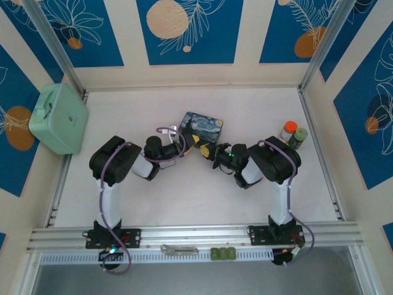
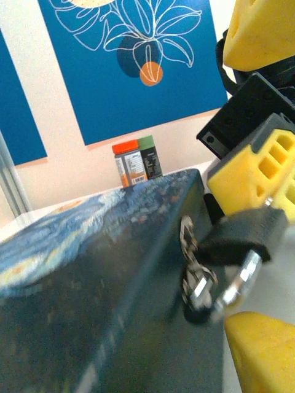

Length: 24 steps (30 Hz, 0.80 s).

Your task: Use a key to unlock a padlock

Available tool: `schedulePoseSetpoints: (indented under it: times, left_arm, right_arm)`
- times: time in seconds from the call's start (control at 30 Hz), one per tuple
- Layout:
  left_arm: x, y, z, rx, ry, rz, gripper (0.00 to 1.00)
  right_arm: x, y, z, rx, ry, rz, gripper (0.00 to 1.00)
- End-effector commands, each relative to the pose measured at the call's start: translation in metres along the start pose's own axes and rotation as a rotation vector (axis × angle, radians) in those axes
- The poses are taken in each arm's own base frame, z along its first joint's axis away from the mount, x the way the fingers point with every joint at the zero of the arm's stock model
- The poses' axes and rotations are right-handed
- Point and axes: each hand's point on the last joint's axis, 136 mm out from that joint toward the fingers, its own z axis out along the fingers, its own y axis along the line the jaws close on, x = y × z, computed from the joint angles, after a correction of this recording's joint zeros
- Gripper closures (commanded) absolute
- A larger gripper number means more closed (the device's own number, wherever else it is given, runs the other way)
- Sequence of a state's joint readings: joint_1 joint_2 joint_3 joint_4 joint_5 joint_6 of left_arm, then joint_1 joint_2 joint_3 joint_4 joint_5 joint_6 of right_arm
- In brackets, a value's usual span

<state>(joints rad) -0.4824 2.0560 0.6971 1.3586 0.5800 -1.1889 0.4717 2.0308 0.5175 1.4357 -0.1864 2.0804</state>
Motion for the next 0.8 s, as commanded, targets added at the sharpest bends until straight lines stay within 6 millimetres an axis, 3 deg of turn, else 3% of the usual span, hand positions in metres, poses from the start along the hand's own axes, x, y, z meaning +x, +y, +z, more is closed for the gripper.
schedulePoseSetpoints:
  times: [0.0,0.1,0.23,0.4,0.6,0.77]
  left_arm:
    - [-0.011,-0.008,-0.007,-0.003,-0.049,0.012,0.00]
    - [-0.011,0.002,-0.011,-0.056,-0.055,-0.002,0.00]
    - [-0.015,0.009,-0.019,-0.118,-0.069,-0.009,0.00]
    - [-0.022,0.001,-0.018,-0.143,-0.067,-0.011,0.00]
    - [-0.030,-0.015,-0.014,-0.127,-0.064,0.005,0.00]
    - [-0.031,-0.019,-0.012,-0.114,-0.061,0.003,0.00]
  right_arm:
    - [-0.023,-0.028,-0.009,0.084,-0.063,0.282,1.00]
    - [-0.032,-0.038,-0.017,0.129,-0.087,0.230,1.00]
    - [-0.041,-0.035,-0.022,0.137,-0.100,0.147,1.00]
    - [-0.049,-0.036,-0.027,0.174,-0.115,0.043,1.00]
    - [-0.053,-0.024,-0.038,0.268,-0.092,-0.224,1.00]
    - [-0.044,0.000,-0.044,0.337,-0.088,-0.471,1.00]
